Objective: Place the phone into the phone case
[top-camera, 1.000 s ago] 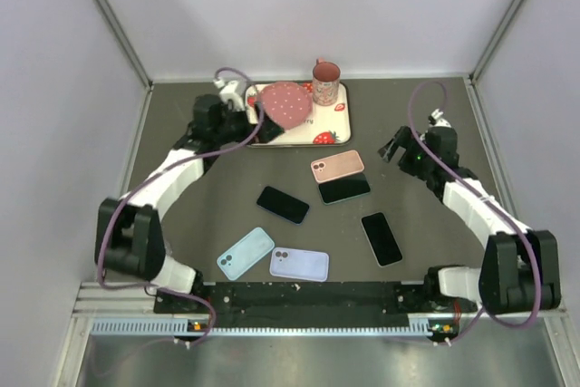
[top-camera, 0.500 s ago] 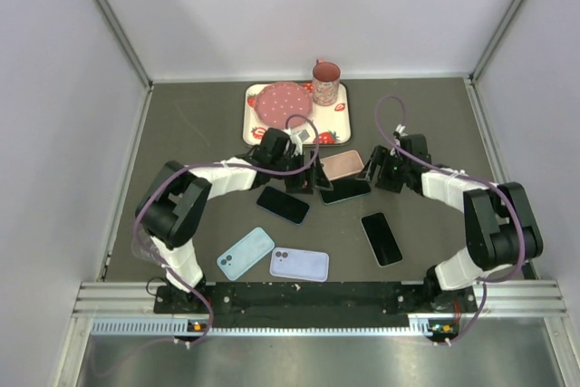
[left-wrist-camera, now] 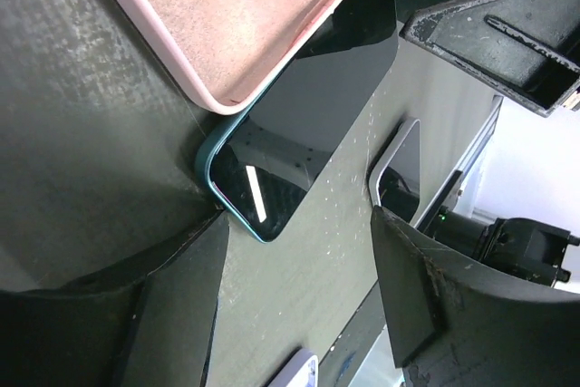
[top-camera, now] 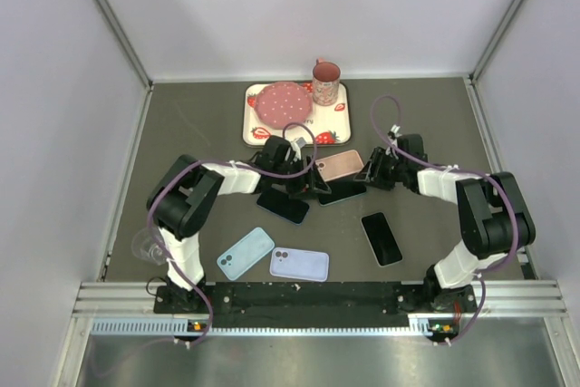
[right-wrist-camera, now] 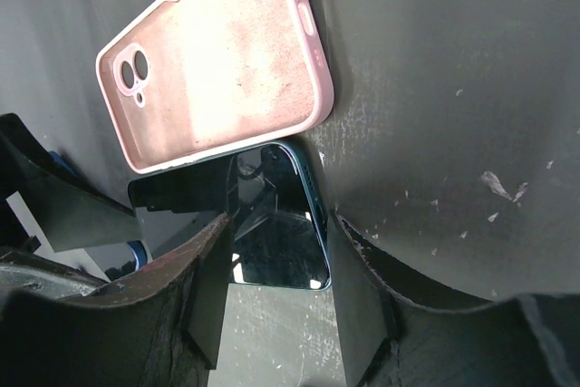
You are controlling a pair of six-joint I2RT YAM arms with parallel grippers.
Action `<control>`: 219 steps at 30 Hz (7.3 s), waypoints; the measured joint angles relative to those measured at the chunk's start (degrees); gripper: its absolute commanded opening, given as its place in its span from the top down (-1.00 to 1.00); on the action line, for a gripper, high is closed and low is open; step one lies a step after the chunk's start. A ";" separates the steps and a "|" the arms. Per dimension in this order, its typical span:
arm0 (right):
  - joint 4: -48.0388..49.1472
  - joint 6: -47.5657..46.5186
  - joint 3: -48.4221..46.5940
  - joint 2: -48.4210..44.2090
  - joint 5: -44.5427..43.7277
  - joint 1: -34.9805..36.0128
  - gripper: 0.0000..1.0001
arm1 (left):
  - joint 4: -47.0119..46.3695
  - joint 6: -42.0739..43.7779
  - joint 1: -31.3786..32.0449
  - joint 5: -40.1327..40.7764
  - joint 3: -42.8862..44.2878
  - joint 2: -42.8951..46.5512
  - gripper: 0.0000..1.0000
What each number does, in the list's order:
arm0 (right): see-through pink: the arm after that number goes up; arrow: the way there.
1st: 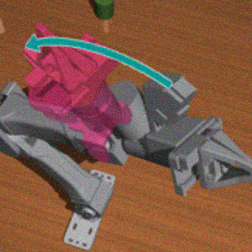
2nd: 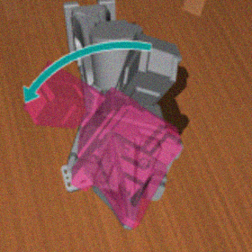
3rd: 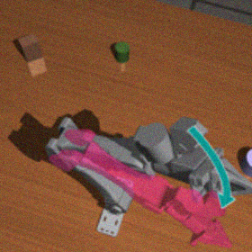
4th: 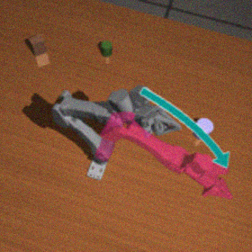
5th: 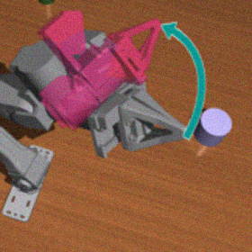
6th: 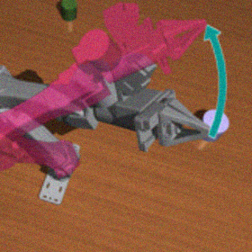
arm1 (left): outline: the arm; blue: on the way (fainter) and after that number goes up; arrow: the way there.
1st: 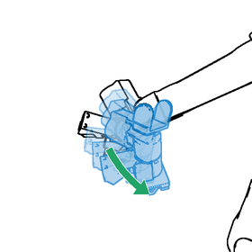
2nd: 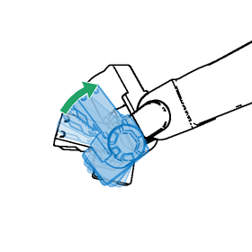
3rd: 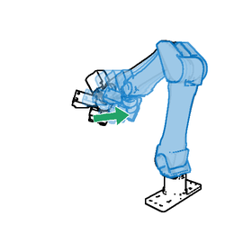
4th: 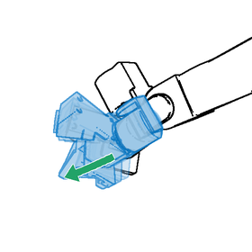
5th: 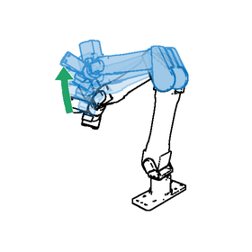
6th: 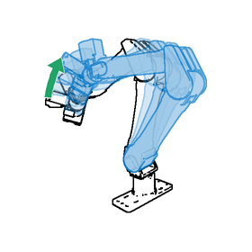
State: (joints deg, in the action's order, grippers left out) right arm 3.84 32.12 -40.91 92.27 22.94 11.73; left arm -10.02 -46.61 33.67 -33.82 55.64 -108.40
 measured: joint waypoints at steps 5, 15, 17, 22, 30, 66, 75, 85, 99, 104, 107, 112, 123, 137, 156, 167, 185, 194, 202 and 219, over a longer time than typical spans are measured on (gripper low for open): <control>0.63 0.07 0.07 0.17 0.07 -0.13 0.17 | -2.19 -2.14 -0.31 0.15 -0.55 -0.79 -0.32; 8.70 2.89 2.62 1.57 1.33 -1.51 0.29 | -18.80 -7.98 -1.18 -0.74 -7.43 -1.64 -0.29; 10.54 3.72 3.13 2.12 1.95 -1.62 0.34 | -22.80 -9.25 -1.18 -0.26 -9.31 -1.64 -0.29; 12.04 6.60 4.57 3.87 8.15 -0.70 0.53 | -30.67 -11.19 -0.68 2.43 -12.74 -1.84 -0.19; 12.13 8.59 6.01 4.20 12.52 -0.26 0.53 | -35.39 -11.98 -0.52 5.60 -15.76 -1.84 0.60; -12.52 -4.33 -24.02 14.16 -10.36 -0.94 0.42 | -4.74 7.04 -10.60 14.03 -21.68 45.03 1.00; -14.36 -6.01 -25.42 16.09 -13.77 3.17 0.71 | -2.21 7.15 -10.78 14.21 -24.72 45.11 1.00; -14.43 -7.04 -23.87 14.86 -17.77 4.87 1.00 | -2.38 7.65 -10.78 14.19 -24.72 44.76 1.00; -15.89 -6.95 -11.76 4.44 -18.34 7.02 0.02 | -5.40 7.65 -10.78 12.15 -24.70 40.19 1.00; -17.70 -7.26 -10.78 1.09 -17.79 7.28 -0.48 | -6.67 7.67 -10.78 10.21 -24.65 39.21 1.00; -18.73 -7.61 -9.35 -2.64 -16.74 7.28 -0.62 | -6.75 8.70 -10.93 8.04 -23.56 39.17 1.00; -15.10 -8.15 -7.02 -14.03 -9.01 7.10 -0.89 | -8.50 11.04 -11.61 3.02 -20.39 39.17 1.00; 5.44 -3.89 -2.21 -27.91 17.77 5.62 -0.76 | -32.26 2.89 -12.04 -16.50 -17.49 35.80 1.00; 29.68 12.28 2.03 -28.37 33.18 5.62 -0.05 | -60.04 -19.63 -10.88 -26.82 -15.21 24.92 1.00; 39.87 19.32 2.73 -24.26 35.34 7.34 1.00 | -52.26 -11.87 -8.72 -23.58 -14.12 27.91 0.59; 20.94 10.82 -2.16 -24.26 30.21 7.85 1.00 | -13.90 16.81 -7.32 -9.42 -8.96 39.19 -0.60; -4.74 3.58 -1.77 -22.34 16.81 -4.70 1.00 | 13.44 40.33 -4.92 18.60 -5.49 43.78 -0.75; -8.48 1.27 -1.84 -22.32 16.63 -7.78 1.00 | 17.05 40.57 -1.09 22.60 3.30 28.50 -0.71; -10.54 -0.22 -1.84 -22.34 16.85 -9.40 1.00 | 20.92 38.82 0.61 24.76 17.84 7.78 -0.45; -12.83 -1.60 -0.33 -22.64 17.22 -9.55 1.00 | 20.57 33.16 0.55 22.10 19.85 -6.16 0.06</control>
State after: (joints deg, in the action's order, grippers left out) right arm -8.99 30.52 -41.23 69.63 40.16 2.17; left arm 10.55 -13.45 34.22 -11.73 75.48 -114.56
